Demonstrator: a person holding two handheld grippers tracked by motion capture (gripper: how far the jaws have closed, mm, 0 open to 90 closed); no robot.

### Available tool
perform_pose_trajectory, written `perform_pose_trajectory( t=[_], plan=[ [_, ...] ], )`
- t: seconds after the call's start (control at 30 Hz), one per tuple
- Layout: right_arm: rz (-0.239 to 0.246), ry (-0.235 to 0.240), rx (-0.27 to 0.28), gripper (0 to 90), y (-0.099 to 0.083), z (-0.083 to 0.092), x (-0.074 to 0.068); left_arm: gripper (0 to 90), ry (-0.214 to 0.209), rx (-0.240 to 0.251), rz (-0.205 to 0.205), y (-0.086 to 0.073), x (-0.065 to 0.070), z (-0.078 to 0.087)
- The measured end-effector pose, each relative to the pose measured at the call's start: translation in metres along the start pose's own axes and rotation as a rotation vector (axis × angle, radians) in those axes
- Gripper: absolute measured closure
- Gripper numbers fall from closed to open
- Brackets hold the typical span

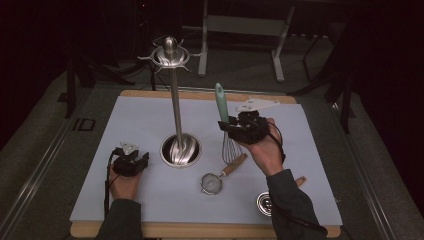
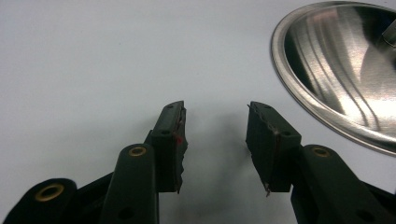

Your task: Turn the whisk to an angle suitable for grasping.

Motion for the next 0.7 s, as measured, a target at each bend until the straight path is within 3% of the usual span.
perform_pose_trajectory(
  t=[0.3, 0.7],
  plan=[
    [0.012, 0.006, 0.021, 69.3, 0.004, 0.002, -0.004, 57.4, -0.001, 0.002, 0.003, 0.000, 0.000, 0.000],
    [0.065, 0.032, 0.078, 69.3, 0.026, 0.006, -0.015, 57.1, -0.019, 0.004, 0.027, 0.000, -0.002, 0.000]
  ],
)
Point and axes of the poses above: each handheld gripper's, and its own axes: z roughly backward along the jaws, y roughly out of its top, x roughly to its right, the point moved 2 cm from there along -z, roughly forward along the jaws, and after that the axes turned 6 degrees about z, right-handed, at the moved point
